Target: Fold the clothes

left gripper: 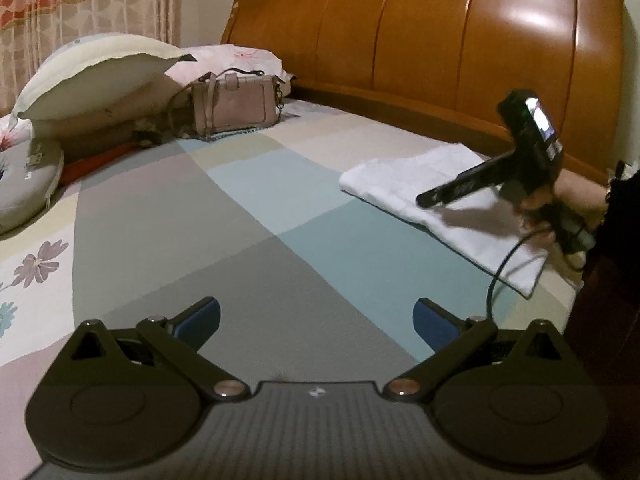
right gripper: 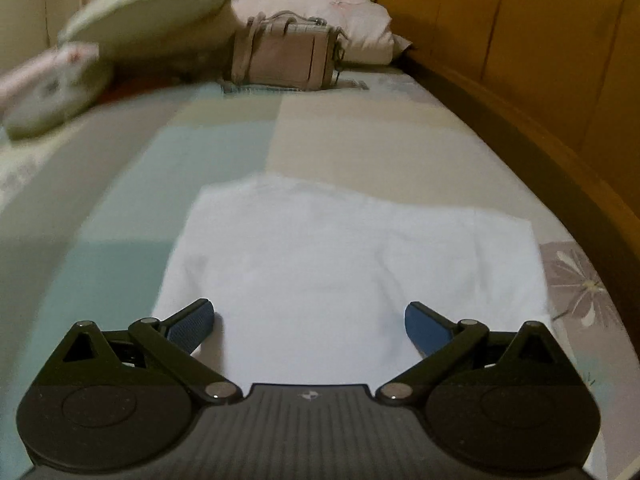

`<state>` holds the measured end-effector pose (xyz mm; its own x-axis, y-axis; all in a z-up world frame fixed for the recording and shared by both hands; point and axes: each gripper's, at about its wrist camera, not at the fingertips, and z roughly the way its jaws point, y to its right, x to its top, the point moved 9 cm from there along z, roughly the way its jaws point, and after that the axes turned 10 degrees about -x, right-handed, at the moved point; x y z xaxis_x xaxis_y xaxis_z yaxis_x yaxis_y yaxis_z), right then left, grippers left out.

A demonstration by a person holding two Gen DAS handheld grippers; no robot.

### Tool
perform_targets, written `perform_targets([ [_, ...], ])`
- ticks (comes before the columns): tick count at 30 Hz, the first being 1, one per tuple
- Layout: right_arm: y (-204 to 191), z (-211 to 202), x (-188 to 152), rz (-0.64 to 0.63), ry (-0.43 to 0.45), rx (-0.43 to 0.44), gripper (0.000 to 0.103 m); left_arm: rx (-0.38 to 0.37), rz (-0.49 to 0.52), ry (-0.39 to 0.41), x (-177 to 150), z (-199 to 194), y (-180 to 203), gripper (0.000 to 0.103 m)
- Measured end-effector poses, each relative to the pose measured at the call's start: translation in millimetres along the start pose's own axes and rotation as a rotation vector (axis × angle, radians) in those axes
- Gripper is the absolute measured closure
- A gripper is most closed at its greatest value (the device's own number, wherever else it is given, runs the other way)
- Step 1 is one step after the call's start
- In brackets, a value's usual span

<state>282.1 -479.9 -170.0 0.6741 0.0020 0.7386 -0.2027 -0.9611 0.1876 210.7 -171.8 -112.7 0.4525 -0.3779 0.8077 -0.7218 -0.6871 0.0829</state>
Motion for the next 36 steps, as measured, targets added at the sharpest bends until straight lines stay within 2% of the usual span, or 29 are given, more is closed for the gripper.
perform_targets([
  [3,-2.5,-4.5,6.2,0.012,-0.025,0.015,0.000,-0.009,0.018,-0.007,-1.3,-0.2,1.9,0.001],
  [8,1.1,0.6,48.3,0.051,0.032,0.000,0.000,0.002,0.009,-0.003,-4.5,2.4,-1.2,0.001],
  [11,-1.0,29.6,66.4,0.072,-0.004,-0.017,0.000,0.011,0.007,-0.001,-7.8,-0.7,-6.6,0.001],
  [16,-13.6,77.6,70.5,0.033,-0.081,-0.089,0.000,0.031,-0.015,-0.001,-11.3,-5.6,-22.3,0.001],
  [20,-18.5,61.9,74.6,0.036,-0.049,-0.061,0.000,0.049,-0.027,0.005,-12.9,-12.2,-32.1,0.001],
  [24,-18.1,4.6,65.4,-0.024,0.026,-0.055,0.000,0.060,-0.035,0.013,-14.5,-19.0,-36.1,0.001],
  [27,-11.3,-23.2,42.5,-0.009,0.016,-0.051,0.000,0.058,-0.030,0.017,-12.8,-24.0,-29.8,0.001],
  [31,-7.7,-26.9,-5.3,0.044,-0.078,-0.050,0.000,0.075,-0.011,-0.001,-9.6,-30.3,-19.6,0.001],
  [33,-10.5,-34.0,-17.0,0.029,-0.061,-0.060,0.000,0.095,-0.002,-0.013,-8.8,-34.0,-15.8,0.001],
  [36,-9.9,-52.1,-12.5,0.046,-0.018,-0.045,0.000,0.092,-0.013,-0.018,-8.5,-40.7,-10.6,0.001],
])
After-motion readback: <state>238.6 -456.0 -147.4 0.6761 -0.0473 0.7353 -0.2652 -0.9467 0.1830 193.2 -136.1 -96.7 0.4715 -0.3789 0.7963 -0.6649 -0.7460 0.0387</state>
